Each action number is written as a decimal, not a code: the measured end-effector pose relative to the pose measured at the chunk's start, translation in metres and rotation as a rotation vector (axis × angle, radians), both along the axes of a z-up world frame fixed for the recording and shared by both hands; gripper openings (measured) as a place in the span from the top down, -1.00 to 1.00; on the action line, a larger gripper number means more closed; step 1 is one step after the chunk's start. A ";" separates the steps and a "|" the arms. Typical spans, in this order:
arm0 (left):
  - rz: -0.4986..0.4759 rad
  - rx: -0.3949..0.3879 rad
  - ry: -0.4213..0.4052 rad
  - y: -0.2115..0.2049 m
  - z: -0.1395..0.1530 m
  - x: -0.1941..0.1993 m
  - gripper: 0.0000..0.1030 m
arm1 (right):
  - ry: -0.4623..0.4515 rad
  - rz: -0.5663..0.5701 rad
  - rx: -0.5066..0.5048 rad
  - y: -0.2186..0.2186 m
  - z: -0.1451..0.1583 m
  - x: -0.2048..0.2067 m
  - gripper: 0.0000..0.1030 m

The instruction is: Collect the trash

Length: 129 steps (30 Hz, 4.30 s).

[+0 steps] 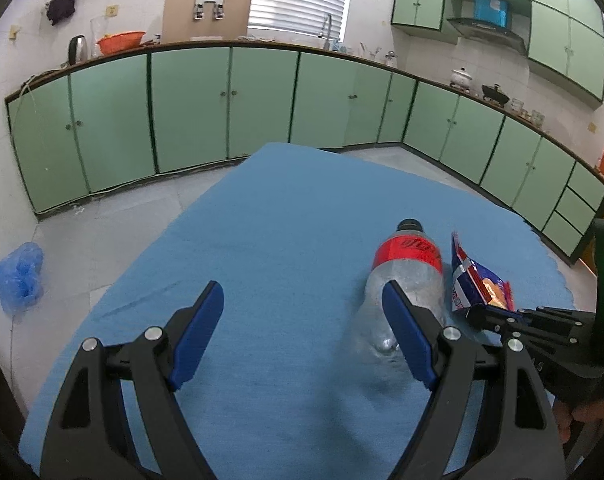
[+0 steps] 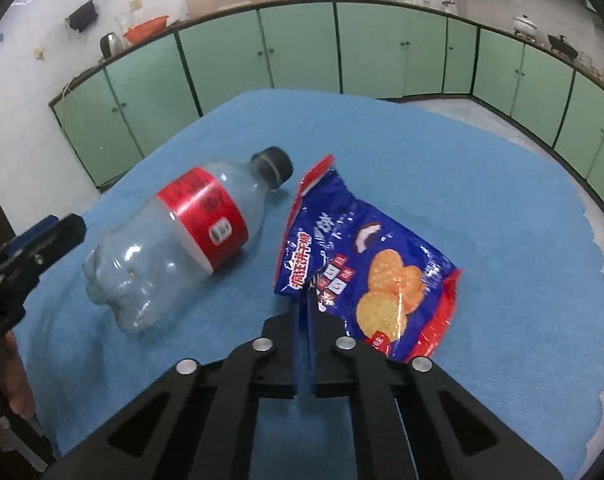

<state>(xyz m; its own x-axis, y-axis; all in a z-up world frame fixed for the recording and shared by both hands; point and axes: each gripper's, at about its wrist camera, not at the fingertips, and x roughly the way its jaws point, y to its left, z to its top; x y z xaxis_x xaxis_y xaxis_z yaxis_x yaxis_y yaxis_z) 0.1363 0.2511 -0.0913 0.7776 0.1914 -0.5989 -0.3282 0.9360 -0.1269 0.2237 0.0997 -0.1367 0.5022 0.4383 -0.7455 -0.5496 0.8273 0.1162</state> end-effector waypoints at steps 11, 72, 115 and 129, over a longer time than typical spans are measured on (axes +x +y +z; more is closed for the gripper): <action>-0.119 -0.038 0.041 -0.034 -0.010 0.038 -0.59 | -0.022 -0.099 0.004 -0.046 0.018 -0.005 0.97; -0.353 -0.094 0.118 -0.164 -0.024 0.041 -0.27 | -0.020 -0.265 0.052 -0.166 0.036 -0.037 0.97; -0.399 -0.209 0.221 -0.232 -0.047 0.071 -0.17 | -0.054 -0.315 0.105 -0.234 0.045 -0.052 0.99; -0.390 -0.184 0.270 -0.211 -0.042 0.085 -0.28 | -0.026 -0.251 0.069 -0.203 0.036 -0.053 0.99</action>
